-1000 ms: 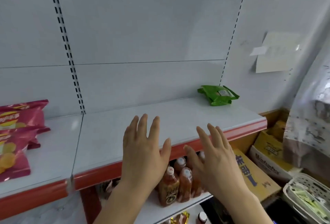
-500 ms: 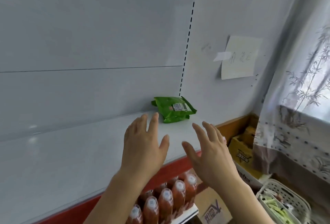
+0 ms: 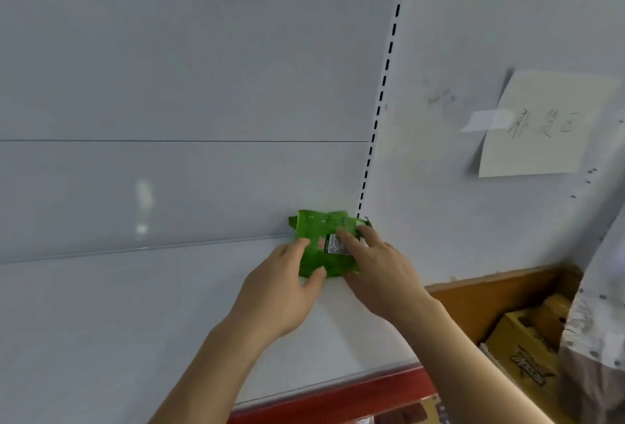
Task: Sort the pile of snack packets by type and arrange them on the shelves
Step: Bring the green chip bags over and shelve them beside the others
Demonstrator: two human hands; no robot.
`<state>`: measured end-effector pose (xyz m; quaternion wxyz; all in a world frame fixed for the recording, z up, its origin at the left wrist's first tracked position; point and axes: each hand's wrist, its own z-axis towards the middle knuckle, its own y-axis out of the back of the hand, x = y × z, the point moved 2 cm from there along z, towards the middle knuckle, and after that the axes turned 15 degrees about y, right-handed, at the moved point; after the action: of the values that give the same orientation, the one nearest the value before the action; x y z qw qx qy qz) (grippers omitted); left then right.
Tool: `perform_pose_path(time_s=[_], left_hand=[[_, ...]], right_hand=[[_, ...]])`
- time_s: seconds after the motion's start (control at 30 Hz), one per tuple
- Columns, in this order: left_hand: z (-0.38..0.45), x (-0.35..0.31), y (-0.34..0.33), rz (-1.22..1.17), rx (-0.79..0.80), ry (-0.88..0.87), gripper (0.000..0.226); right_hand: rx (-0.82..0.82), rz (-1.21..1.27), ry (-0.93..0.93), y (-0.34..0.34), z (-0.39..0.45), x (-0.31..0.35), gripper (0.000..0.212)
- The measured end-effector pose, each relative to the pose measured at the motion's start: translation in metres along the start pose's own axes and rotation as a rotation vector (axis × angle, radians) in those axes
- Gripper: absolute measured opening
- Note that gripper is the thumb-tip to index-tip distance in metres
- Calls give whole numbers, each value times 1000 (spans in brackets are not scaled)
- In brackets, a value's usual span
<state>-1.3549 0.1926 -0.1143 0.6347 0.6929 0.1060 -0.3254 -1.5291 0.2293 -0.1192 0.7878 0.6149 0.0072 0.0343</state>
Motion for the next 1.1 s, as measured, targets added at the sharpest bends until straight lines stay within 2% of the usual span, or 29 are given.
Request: perform_pose_path(time_s=[0.07,0.13,0.2,0.23,0.3,0.33,0.43,0.5,0.53,0.57,0.6,0.67,0.73,0.83,0.9,0.97,1.03,1.1], left_hand=[[1,-9,-2,-139,-63,79,58],[1,-18,-4,-371,-168,188,63],[1,-27,-10,-653,-173,298,69],[0,-34,-14,-812,-109,316,66],[-2,-48,-28,-1032,5,300,46],[-2,-52,-32,-1078,-36,308,39],[2,-40,-29,-1112,-322,350,47],[6,-20,-24,-1108,-418,396,49],[5,-12,-20,-1090,-433,434,46],[4,-7,-15,-1062,-441,472,40],[1,-2,-12,-1040,-445,501,34],[-5,2,-7,-1037,-465,520,30],[-8,8,-4,-1025,-464,528,27],[-14,19,0,-956,-461,538,28],[-18,27,4,-931,-462,558,27],[-23,32,5,-931,-460,573,24],[-29,34,5,-957,-463,584,19],[-34,34,2,-976,-447,586,16]], right_hand=[[-139,37,66,0,3,-13,51],[-381,82,122,8,3,-23,46],[-560,123,137,16,-1,-28,45],[-589,126,165,18,-3,-24,44],[-557,146,297,13,-9,-12,45],[-518,186,368,9,-13,-7,46],[-507,294,423,6,-18,-11,44],[-586,290,368,9,-14,-24,43],[-558,266,331,10,-9,-30,45],[-446,231,300,6,-2,-35,51],[-268,203,290,0,5,-38,60],[-13,145,337,-14,17,-39,79],[43,102,370,-27,28,-34,83],[48,115,342,-37,40,-31,66],[-21,120,355,-36,42,-32,51],[-156,149,359,-26,39,-35,37],[-360,200,356,-10,32,-35,27],[-598,256,415,5,20,-26,28]])
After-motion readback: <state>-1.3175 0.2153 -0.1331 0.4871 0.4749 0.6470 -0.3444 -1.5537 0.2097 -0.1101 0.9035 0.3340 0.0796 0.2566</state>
